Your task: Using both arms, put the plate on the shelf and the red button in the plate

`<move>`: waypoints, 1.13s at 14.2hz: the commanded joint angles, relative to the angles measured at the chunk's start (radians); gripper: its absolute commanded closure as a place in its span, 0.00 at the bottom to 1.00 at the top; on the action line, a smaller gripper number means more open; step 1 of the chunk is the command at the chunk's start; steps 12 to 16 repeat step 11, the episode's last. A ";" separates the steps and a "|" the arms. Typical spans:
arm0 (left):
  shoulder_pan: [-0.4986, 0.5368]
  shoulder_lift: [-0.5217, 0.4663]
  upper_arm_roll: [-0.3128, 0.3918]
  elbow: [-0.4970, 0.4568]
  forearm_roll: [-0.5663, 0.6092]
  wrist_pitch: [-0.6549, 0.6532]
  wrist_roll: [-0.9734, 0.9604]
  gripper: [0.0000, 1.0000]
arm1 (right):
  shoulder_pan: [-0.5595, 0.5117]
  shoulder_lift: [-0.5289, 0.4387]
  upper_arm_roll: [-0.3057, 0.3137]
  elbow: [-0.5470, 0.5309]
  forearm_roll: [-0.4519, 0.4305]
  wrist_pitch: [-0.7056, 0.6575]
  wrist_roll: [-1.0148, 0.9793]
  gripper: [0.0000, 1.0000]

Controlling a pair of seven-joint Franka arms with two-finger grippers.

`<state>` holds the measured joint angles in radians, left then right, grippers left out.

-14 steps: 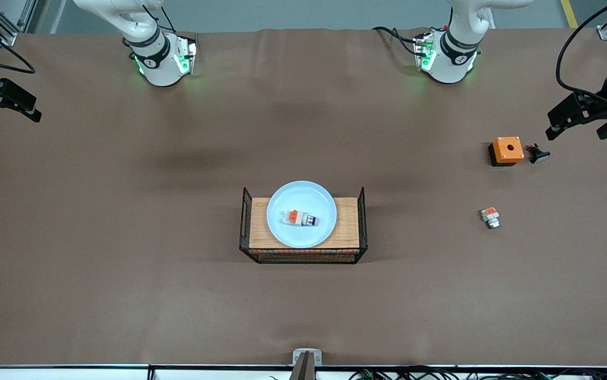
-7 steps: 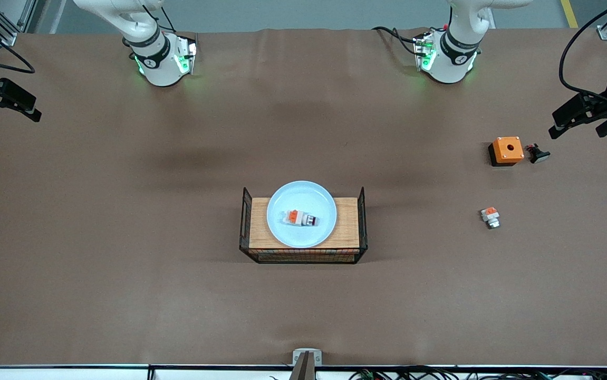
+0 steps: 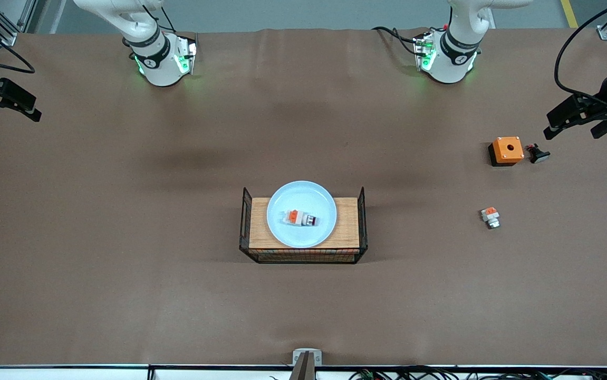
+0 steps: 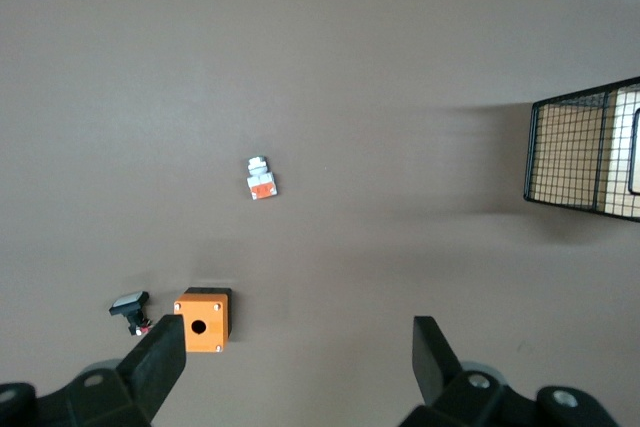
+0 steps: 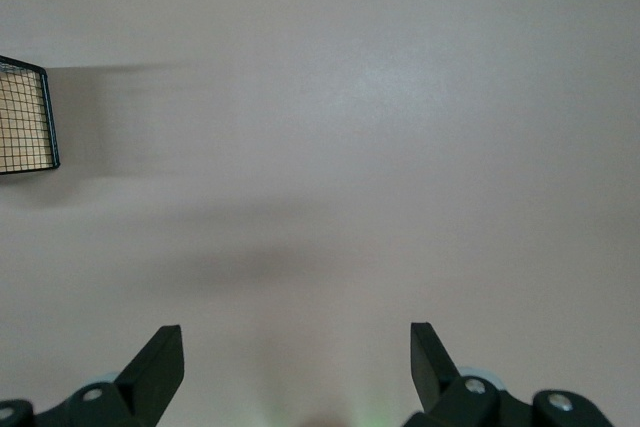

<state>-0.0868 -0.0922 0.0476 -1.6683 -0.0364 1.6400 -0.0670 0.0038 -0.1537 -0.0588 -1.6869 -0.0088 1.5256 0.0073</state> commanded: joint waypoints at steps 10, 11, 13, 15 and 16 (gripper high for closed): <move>-0.002 0.016 -0.029 -0.002 0.044 -0.074 0.012 0.00 | -0.021 -0.017 0.013 -0.005 -0.011 -0.005 -0.013 0.00; -0.002 0.016 -0.029 -0.002 0.044 -0.074 0.013 0.00 | -0.019 -0.017 0.014 -0.005 -0.011 -0.005 -0.013 0.00; -0.002 0.016 -0.029 -0.002 0.044 -0.074 0.013 0.00 | -0.019 -0.017 0.014 -0.005 -0.011 -0.005 -0.013 0.00; -0.002 0.016 -0.029 -0.002 0.044 -0.074 0.013 0.00 | -0.019 -0.017 0.014 -0.005 -0.011 -0.005 -0.013 0.00; -0.002 0.016 -0.029 -0.002 0.044 -0.074 0.013 0.00 | -0.019 -0.017 0.014 -0.005 -0.011 -0.005 -0.013 0.00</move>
